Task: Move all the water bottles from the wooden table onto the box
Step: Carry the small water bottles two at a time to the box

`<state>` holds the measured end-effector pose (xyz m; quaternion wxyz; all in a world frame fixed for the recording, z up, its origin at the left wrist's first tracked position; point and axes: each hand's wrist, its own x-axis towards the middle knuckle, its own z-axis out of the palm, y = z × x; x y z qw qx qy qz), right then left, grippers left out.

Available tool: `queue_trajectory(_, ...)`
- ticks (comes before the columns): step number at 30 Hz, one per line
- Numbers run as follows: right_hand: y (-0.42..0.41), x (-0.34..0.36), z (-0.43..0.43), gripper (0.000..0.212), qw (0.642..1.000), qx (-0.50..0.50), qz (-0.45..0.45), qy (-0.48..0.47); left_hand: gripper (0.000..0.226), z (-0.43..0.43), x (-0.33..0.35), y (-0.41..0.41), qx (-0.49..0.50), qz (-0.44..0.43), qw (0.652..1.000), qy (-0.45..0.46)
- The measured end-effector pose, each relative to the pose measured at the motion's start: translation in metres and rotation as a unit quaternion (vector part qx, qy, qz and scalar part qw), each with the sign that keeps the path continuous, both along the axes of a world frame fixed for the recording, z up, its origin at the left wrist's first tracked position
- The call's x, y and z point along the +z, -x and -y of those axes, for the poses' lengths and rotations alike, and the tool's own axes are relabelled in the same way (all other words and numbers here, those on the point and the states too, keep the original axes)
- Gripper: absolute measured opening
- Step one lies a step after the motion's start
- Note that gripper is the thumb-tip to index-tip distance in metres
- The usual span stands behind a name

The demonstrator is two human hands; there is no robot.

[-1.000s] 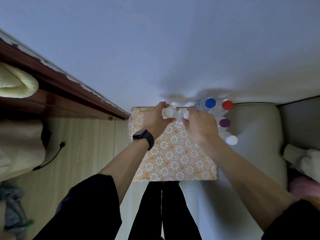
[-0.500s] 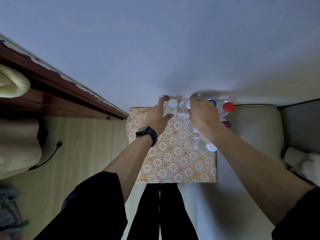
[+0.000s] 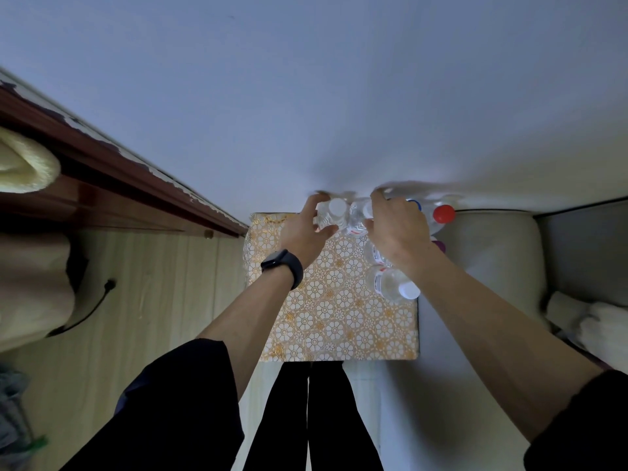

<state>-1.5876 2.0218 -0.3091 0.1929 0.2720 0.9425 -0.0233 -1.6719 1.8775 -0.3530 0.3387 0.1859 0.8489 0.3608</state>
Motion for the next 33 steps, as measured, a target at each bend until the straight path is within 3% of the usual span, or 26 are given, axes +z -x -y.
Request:
queue_trajectory(3, -0.016, 0.018, 0.004, 0.052, 0.996, -0.023, -0.063, 0.055, 0.072, 0.006, 0.010, -0.004, 0.000, 0.002, 1.000, 0.006)
queue_trajectory(7, -0.056, 0.059, 0.019, 0.030, 0.975, -0.106, -0.165, 0.101, 0.065, 0.024, 0.041, -0.021, -0.005, 0.012, 0.999, 0.039)
queue_trajectory(14, -0.126, 0.128, 0.066, 0.027, 0.942, -0.200, -0.196, 0.186, 0.047, 0.074, 0.132, -0.064, -0.077, 0.019, 0.995, 0.059)
queue_trajectory(22, -0.148, 0.193, 0.104, 0.043, 0.948, -0.152, -0.217, 0.179, 0.047, 0.103, 0.213, -0.072, -0.101, -0.045, 0.993, 0.040)
queue_trajectory(33, -0.104, 0.246, 0.099, 0.034, 0.954, -0.028, -0.244, 0.170, 0.046, 0.124, 0.268, -0.035, -0.022, -0.166, 0.985, 0.032)
